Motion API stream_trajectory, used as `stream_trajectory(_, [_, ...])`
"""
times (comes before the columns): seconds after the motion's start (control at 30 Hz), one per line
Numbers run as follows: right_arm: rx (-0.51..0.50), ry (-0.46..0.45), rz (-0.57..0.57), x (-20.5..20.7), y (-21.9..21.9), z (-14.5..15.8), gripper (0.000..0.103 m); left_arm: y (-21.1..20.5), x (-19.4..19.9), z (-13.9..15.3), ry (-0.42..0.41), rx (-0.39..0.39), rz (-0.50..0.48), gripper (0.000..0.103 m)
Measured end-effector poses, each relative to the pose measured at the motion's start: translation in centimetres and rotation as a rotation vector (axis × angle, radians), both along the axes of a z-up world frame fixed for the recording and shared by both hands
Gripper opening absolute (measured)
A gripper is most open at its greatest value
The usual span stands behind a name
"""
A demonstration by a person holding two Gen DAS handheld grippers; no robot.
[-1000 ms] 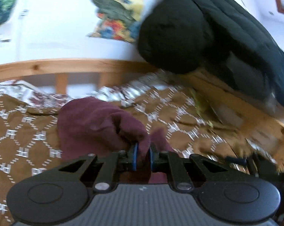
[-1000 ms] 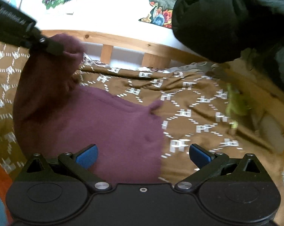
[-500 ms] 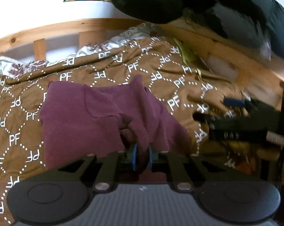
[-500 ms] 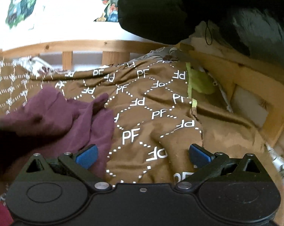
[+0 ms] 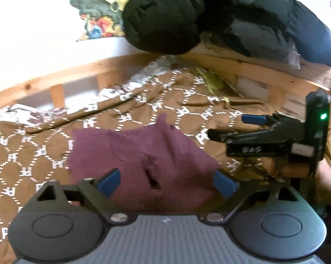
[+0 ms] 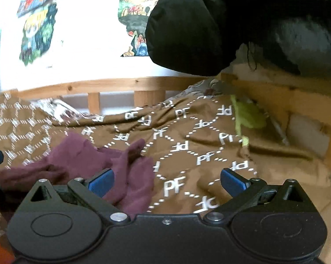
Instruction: Fold small clothes
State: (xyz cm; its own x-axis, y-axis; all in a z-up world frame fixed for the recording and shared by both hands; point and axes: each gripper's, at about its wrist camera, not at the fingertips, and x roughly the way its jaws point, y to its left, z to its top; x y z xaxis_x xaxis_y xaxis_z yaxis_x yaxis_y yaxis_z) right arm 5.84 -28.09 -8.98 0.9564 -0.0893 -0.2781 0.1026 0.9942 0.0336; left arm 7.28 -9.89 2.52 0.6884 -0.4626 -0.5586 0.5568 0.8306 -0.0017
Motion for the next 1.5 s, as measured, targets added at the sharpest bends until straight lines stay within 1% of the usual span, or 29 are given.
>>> stream_trajectory(0.07, [0.038,-0.017,0.041,0.0,0.2,0.3,0.102,0.5,0.0,-0.4,-0.006,0.029,0.033,0.100])
stream_trajectory(0.17, [0.155,-0.045,0.173,1.7,0.4,1.3,0.102,0.4,0.6,-1.6,0.044,0.105,0.041,0.100])
stream_trajectory(0.2, [0.202,-0.031,0.228,2.7,0.6,1.6,0.102,0.2,0.8,-2.1,0.056,0.137,0.041,0.100])
stream_trajectory(0.23, [0.255,0.006,0.290,4.0,1.0,1.8,0.102,0.2,0.8,-2.4,0.057,0.159,0.041,0.100])
stream_trajectory(0.3, [0.335,0.069,0.371,6.1,1.9,1.7,0.102,-0.2,0.9,-2.9,0.055,0.212,0.044,0.100])
stream_trajectory(0.37, [0.385,0.114,0.424,7.5,2.9,1.2,0.102,-0.4,0.9,-3.3,0.043,0.254,0.051,0.102])
stream_trajectory(0.43, [0.411,0.160,0.432,8.6,3.4,0.6,0.102,-0.8,1.0,-4.0,0.034,0.308,0.061,0.102])
stream_trajectory(0.47, [0.431,0.186,0.416,9.2,3.5,0.1,0.102,-0.9,0.9,-4.3,0.032,0.331,0.061,0.102])
stream_trajectory(0.57, [0.517,0.228,0.318,10.6,3.0,-1.2,0.101,-1.7,1.1,-5.1,0.015,0.418,0.064,0.102])
stream_trajectory(0.63, [0.573,0.257,0.299,11.6,2.8,-2.2,0.094,-2.1,1.3,-5.4,0.003,0.461,0.063,0.102])
stream_trajectory(0.67, [0.582,0.265,0.290,12.0,2.7,-2.7,0.091,-2.2,1.4,-5.4,-0.002,0.475,0.062,0.102])
stream_trajectory(0.7, [0.579,0.267,0.286,12.1,2.8,-3.0,0.086,-2.4,1.5,-5.5,-0.008,0.487,0.062,0.102])
stream_trajectory(0.73, [0.575,0.265,0.285,12.1,2.8,-3.2,0.079,-2.4,1.6,-5.5,-0.013,0.490,0.057,0.102])
stream_trajectory(0.77, [0.573,0.261,0.283,12.0,2.9,-3.4,0.076,-2.5,1.6,-5.4,-0.016,0.488,0.052,0.102])
stream_trajectory(0.8, [0.570,0.262,0.285,12.0,2.9,-3.5,0.071,-2.6,1.7,-5.3,-0.018,0.481,0.050,0.102])
stream_trajectory(0.9, [0.564,0.274,0.283,11.8,2.8,-3.8,0.057,-2.5,1.5,-4.9,-0.024,0.444,0.038,0.094])
stream_trajectory(0.93, [0.558,0.281,0.282,11.9,2.9,-3.9,0.054,-2.6,1.4,-4.9,-0.028,0.441,0.039,0.088])
stream_trajectory(0.97, [0.552,0.287,0.283,11.8,2.9,-3.8,0.053,-2.5,1.2,-4.8,-0.040,0.440,0.043,0.079])
stream_trajectory(1.03, [0.529,0.305,0.284,11.9,3.2,-3.7,0.053,-2.4,1.2,-4.8,-0.055,0.437,0.051,0.073])
stream_trajectory(1.1, [0.514,0.327,0.285,11.8,3.3,-3.6,0.054,-2.0,1.3,-4.6,-0.054,0.406,0.054,0.064])
stream_trajectory(1.17, [0.549,0.345,0.281,11.9,3.1,-3.8,0.056,-1.7,1.4,-4.4,-0.052,0.382,0.054,0.049])
stream_trajectory(1.2, [0.576,0.348,0.281,12.0,2.9,-4.0,0.056,-1.5,1.4,-4.3,-0.055,0.374,0.050,0.045])
stream_trajectory(1.23, [0.598,0.349,0.283,12.0,2.6,-4.1,0.054,-1.5,1.5,-4.3,-0.056,0.371,0.048,0.038])
stream_trajectory(1.27, [0.618,0.348,0.284,12.0,2.5,-4.2,0.052,-1.4,1.5,-4.3,-0.056,0.370,0.045,0.035])
stream_trajectory(1.3, [0.635,0.346,0.284,11.9,2.3,-4.3,0.042,-1.4,1.5,-4.2,-0.055,0.366,0.040,0.034])
stream_trajectory(1.33, [0.658,0.345,0.287,11.9,2.2,-4.3,0.028,-1.4,1.4,-4.2,-0.055,0.363,0.037,0.030])
stream_trajectory(1.4, [0.699,0.336,0.281,11.7,2.1,-4.5,0.019,-1.3,1.3,-4.0,-0.058,0.351,0.036,0.027])
stream_trajectory(1.43, [0.695,0.325,0.276,11.5,2.1,-4.4,0.013,-1.3,1.2,-4.0,-0.058,0.343,0.037,0.025])
stream_trajectory(1.5, [0.633,0.283,0.278,11.0,2.6,-3.8,0.008,-1.3,1.2,-3.7,-0.057,0.322,0.035,0.024])
